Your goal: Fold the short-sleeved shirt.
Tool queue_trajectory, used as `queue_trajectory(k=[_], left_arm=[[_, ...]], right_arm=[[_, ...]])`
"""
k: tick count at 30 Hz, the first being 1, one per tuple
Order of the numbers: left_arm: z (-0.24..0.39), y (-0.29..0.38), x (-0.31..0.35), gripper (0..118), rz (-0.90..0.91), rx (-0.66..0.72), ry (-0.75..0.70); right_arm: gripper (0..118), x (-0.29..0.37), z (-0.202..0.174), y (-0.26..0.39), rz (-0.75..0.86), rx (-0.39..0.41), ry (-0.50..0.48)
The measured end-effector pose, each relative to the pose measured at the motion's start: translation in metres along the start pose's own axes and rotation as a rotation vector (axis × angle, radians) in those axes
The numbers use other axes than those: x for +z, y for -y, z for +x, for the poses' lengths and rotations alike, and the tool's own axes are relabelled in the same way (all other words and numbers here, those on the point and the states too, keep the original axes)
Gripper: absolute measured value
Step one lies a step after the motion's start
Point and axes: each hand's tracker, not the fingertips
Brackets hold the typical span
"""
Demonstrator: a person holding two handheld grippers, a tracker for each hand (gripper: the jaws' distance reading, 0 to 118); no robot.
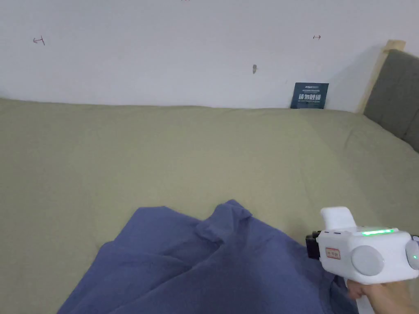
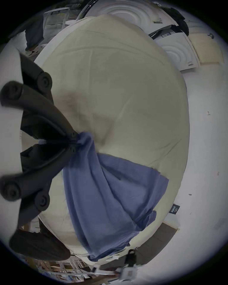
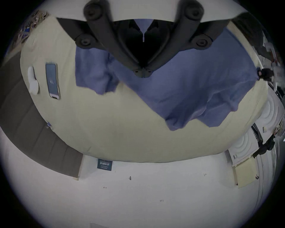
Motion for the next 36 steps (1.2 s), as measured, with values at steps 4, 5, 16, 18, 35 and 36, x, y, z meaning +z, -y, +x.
queue_trajectory(k=[4,5,16,18,35,36], left_arm=[[0.004,-0.004,0.002,3,-0.006,-0.015,-0.004],[0.0,-0.005,0.0,3,-0.007,-0.012,-0.001],[-0.016,-0.007,-0.013,3,-0.016,0.0,0.014],[-0.02,-0.007,-0.015,3,-0.02,0.007,0.016],[0.002,-0.062,0.071,3,0.18,0.054,0.063],[0.006,-0.076,0.081,3,0.206,0.046,0.076]], right_arm=[[2,-0.048,-0.002,-0.03,-0.056,0.035,-0.012],[14,-0.057,-0.003,-0.035,-0.061,0.033,-0.015],[93,-0.13,-0.028,-0.043,-0.28,0.132,-0.02],[84,-0.122,-0.033,-0.043,-0.234,0.124,0.007],[0,0.132,-0.003,-0.075,0.184,0.087,-0.037],[0,0.152,0.001,-0.078,0.211,0.08,-0.033]])
